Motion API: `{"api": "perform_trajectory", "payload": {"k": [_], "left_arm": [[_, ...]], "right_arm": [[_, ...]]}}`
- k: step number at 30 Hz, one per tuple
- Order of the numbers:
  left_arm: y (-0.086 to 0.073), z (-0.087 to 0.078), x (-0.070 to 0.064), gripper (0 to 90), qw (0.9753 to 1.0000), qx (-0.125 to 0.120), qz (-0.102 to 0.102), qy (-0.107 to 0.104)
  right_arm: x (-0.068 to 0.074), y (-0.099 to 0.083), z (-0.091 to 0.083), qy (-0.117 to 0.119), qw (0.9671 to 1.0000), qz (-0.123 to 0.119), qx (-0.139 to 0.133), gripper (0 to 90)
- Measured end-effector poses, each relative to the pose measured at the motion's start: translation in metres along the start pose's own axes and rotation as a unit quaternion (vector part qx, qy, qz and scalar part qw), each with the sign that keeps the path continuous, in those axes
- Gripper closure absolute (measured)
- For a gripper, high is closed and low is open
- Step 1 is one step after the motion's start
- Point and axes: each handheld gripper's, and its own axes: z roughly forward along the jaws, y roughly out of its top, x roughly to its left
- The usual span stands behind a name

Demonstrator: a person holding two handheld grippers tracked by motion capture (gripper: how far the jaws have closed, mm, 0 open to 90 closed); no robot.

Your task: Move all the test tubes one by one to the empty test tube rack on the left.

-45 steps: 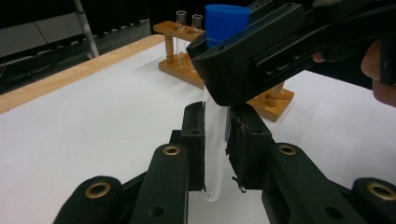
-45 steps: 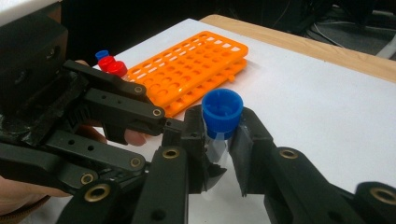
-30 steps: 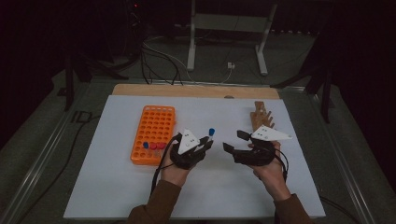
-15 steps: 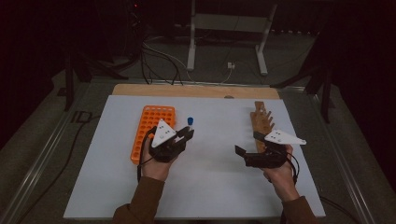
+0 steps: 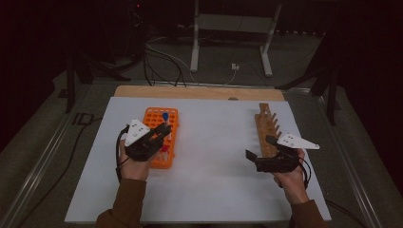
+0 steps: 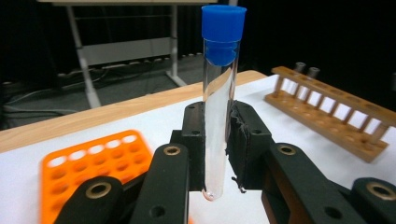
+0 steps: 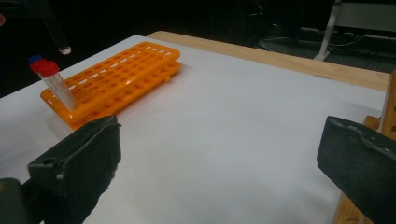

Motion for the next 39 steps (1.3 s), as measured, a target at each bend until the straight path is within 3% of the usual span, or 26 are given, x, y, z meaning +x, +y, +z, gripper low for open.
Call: {"api": "perform_trajectory", "payload": {"k": [7,17,30,39], "left_arm": [[-0.01,-0.012,0.02,77.8,0.9996,0.005,-0.013,0.024],[-0.03,-0.022,0.033,77.7,0.9986,0.022,-0.025,0.041],[-0.06,-0.032,0.042,77.7,0.9965,0.04,-0.051,0.054],[-0.072,-0.031,0.04,77.7,0.9952,0.068,-0.046,0.053]], "right_arm": [[-0.002,0.0,-0.001,0.0,1.0,0.002,-0.002,0.3],[-0.003,0.0,-0.004,0.0,1.0,0.002,-0.008,0.3],[-0.003,-0.001,-0.004,-0.001,0.9999,0.006,-0.013,0.3],[-0.002,-0.001,-0.004,-0.001,0.9999,0.006,-0.014,0.3]]}}
